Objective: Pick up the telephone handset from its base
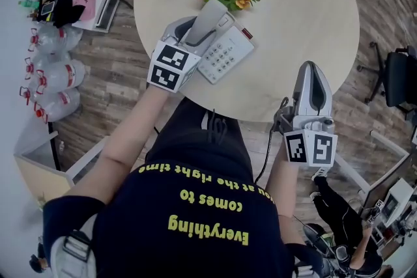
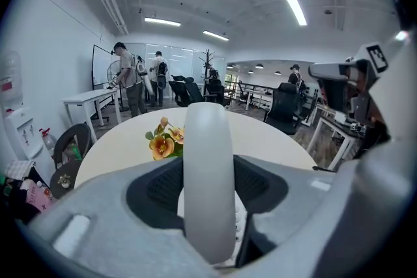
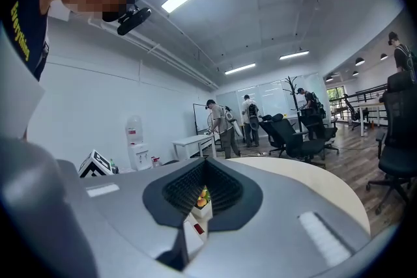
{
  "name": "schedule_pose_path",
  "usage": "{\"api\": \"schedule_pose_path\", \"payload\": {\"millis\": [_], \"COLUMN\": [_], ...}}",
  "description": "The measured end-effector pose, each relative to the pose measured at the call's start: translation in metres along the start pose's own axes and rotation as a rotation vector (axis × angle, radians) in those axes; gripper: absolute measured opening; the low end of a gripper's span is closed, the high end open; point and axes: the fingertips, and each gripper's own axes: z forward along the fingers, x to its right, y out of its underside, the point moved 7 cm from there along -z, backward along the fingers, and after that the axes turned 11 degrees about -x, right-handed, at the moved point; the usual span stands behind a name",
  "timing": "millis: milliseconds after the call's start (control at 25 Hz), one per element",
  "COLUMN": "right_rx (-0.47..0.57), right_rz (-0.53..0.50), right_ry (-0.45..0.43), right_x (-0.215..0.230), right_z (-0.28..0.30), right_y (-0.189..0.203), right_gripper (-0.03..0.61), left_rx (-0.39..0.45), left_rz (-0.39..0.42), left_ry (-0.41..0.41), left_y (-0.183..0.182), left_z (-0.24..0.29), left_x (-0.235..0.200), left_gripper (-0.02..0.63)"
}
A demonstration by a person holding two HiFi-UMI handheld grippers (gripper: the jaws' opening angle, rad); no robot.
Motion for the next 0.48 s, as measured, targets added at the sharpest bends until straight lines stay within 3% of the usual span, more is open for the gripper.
{"api": "schedule_pose_path", "payload": {"millis": [480], "right_rx": [0.058], "right_rz": [-0.037], "right_ry": [-0.005], "right_x": [-0.015], "right_z": [-0.014], "right_y": [-0.015], "right_gripper": [0.012], "left_rx": [0.192], "left_rz": [0.006], "left_ry": [0.004], "left_y": [-0.029], "left_z": [-0.051], "left_x": [0.006], "left_gripper": [0.227]}}
